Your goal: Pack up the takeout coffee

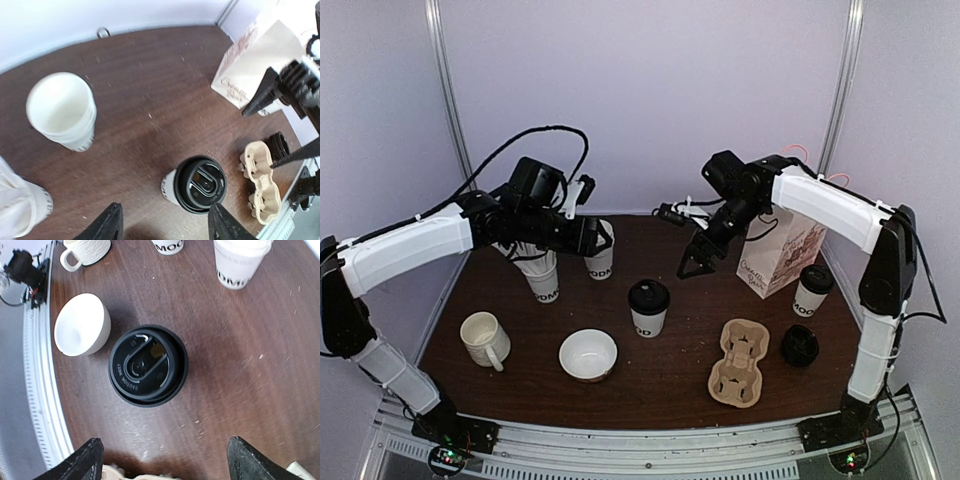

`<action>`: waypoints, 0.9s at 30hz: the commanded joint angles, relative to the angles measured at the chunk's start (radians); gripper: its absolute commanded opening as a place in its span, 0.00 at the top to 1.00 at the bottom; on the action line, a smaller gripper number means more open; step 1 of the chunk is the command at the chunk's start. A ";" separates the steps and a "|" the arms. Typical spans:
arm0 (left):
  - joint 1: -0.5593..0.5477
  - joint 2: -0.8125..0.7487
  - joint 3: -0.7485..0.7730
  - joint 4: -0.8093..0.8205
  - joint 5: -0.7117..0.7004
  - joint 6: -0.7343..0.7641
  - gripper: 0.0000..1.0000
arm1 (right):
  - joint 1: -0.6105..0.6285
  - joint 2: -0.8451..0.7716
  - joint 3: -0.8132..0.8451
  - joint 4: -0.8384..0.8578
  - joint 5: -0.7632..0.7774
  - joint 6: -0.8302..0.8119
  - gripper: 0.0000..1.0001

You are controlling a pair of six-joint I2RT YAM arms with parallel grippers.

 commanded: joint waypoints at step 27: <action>-0.003 -0.197 -0.105 0.004 -0.268 0.085 0.34 | 0.233 0.266 0.244 -0.048 0.294 -0.086 0.03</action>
